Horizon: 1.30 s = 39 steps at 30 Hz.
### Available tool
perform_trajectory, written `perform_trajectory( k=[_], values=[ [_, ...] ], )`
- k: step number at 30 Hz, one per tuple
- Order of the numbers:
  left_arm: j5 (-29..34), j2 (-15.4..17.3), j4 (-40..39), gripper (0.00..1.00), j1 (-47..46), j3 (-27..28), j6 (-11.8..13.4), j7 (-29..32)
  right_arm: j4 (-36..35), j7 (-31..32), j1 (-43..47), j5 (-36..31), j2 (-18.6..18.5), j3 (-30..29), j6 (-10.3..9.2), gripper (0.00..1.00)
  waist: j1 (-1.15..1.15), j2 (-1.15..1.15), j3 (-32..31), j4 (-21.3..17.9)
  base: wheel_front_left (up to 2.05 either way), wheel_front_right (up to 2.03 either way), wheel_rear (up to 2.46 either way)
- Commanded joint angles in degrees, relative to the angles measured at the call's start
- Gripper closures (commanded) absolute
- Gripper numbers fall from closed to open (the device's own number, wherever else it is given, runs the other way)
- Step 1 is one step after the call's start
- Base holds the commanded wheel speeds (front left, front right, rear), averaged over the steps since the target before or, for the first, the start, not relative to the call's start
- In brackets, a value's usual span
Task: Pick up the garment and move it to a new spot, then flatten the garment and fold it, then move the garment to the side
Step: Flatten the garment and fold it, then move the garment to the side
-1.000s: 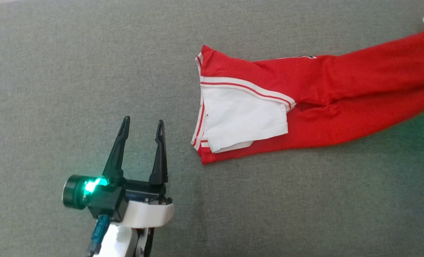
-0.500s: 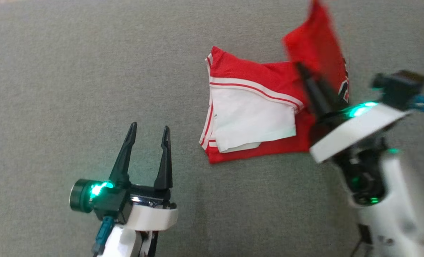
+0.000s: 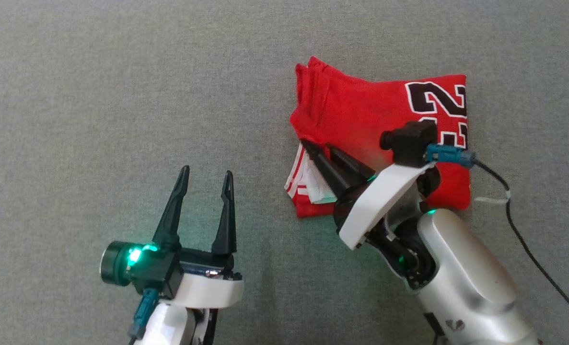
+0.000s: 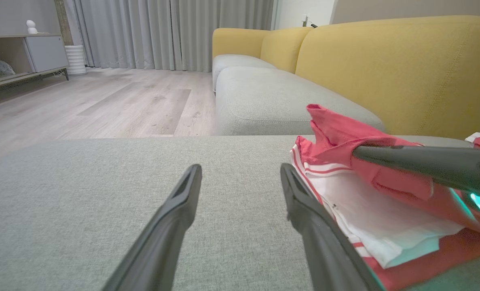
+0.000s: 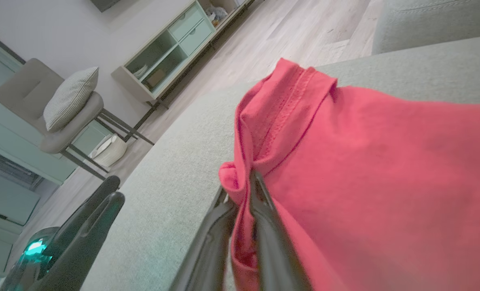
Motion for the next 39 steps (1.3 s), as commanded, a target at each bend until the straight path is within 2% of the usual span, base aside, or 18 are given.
perform_trajectory(
  k=[1, 6, 9, 13, 17, 19, 26, 31, 39],
  values=[
    [-0.15, -0.25, -1.54, 0.00, -1.42, 1.96, -0.22, -0.29, -1.82, -1.54, -1.33, 0.71, 1.40, 1.71, -0.04, 0.00, 0.00, 0.00, -0.10, -0.06, 0.00, 0.00, 0.00],
    [-0.31, -0.30, -1.49, 0.00, -1.13, 2.40, -0.13, -0.29, -1.77, -6.82, -1.71, 0.70, 1.42, 2.01, -0.04, 0.00, 0.00, 0.00, -0.95, -0.63, 0.00, 0.00, 0.00],
    [-0.51, -0.32, -1.46, 0.00, -0.54, 2.88, -0.10, -0.29, -1.87, -11.84, -1.23, -1.51, 1.20, 0.21, -0.04, 0.00, 0.00, 0.00, -2.20, -1.49, 0.00, 0.00, 0.00],
    [-0.97, -0.33, -1.53, 0.00, 0.41, 3.76, 0.02, -0.29, -1.43, -21.00, 0.56, -4.31, -2.02, -1.73, -0.04, 0.00, 0.00, 0.00, -4.26, -2.65, 0.00, 0.00, 0.00],
    [-2.06, -0.34, -1.23, 0.00, 2.10, 4.60, -0.05, -0.29, 3.45, -29.42, 4.89, -7.65, -6.00, -5.59, -0.04, 0.00, 0.00, 0.00, -7.90, -3.70, 0.00, 0.00, 0.00],
    [-2.12, -0.34, -0.97, 0.00, 3.16, 5.23, -0.15, -0.29, 4.83, -29.98, 6.96, -9.84, -6.47, -8.08, -0.04, 0.00, 0.00, 0.00, -9.64, -4.21, 0.00, 0.00, 0.00],
    [-1.94, -0.34, 0.47, 0.00, 7.55, 8.79, -1.15, -0.29, 0.87, -30.07, 17.00, -19.40, -4.35, -18.77, -0.04, 0.00, 0.00, 0.00, -15.63, -5.40, 0.00, 0.00, 0.00],
    [-1.64, -0.34, 1.89, 0.00, 10.67, 11.19, -1.71, -0.29, 1.32, -30.08, 22.36, -23.27, -2.89, -19.98, -0.04, 0.00, 0.00, 0.00, -18.79, -6.21, 0.00, 0.00, 0.00],
    [-0.53, -0.34, 3.27, 0.00, 12.64, 12.68, -2.27, -0.29, 2.37, -30.08, 24.31, -25.31, -1.51, -20.28, -0.04, 0.00, 0.00, 0.00, -20.43, -6.85, 0.00, 0.00, 0.00]
  ],
)
